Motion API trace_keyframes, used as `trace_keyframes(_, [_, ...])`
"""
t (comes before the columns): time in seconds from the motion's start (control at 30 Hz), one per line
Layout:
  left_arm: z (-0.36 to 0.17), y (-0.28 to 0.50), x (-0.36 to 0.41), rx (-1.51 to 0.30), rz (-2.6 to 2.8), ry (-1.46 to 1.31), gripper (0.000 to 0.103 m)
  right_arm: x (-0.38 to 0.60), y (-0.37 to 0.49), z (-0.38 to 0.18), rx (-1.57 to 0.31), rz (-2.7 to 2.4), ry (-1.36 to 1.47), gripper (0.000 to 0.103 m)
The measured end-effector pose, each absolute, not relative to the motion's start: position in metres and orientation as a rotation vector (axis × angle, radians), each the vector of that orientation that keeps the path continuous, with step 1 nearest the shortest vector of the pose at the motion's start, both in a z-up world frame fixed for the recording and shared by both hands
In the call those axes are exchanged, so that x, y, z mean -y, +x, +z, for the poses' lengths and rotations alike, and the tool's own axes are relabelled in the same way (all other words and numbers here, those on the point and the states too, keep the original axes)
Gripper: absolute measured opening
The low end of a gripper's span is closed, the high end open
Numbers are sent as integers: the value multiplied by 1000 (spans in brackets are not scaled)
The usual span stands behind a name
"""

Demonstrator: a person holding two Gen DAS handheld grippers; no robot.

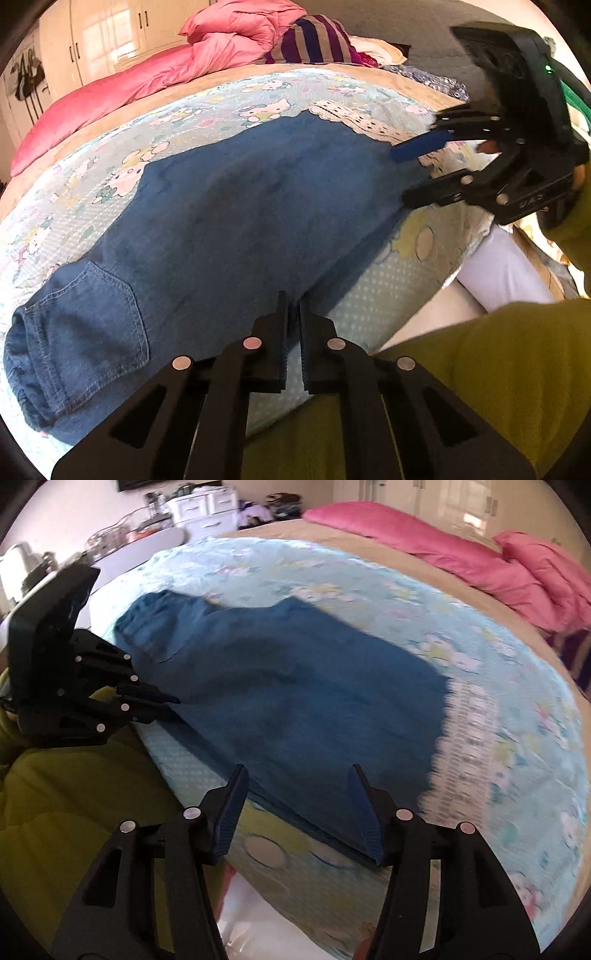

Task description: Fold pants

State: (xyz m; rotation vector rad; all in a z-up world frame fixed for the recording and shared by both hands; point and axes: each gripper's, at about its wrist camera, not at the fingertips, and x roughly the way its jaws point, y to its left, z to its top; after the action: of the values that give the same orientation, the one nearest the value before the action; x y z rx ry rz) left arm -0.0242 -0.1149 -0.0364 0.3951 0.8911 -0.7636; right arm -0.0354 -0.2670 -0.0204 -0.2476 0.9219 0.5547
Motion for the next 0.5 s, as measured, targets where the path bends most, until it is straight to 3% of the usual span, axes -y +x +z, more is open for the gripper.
trace_keyframes(0.17, [-45, -24, 112, -938, -770, 396, 5, 232, -42, -33, -887, 598, -440, 46])
trace_keyframes(0.23, [-44, -24, 111, -935, -772, 390, 5, 225, -36, -41, -901, 584, -473, 31])
trace_keyframes(0.27, [-44, -24, 110, -934, -777, 387, 6, 224, -33, -46, -921, 596, -474, 11])
trace_keyframes(0.3, [-44, -24, 109, -934, -776, 385, 6, 225, -33, -48, -934, 605, -476, 4])
trace_keyframes(0.5, [-46, -21, 104, -959, -783, 337, 7, 232, -39, -50, -967, 653, -465, 2])
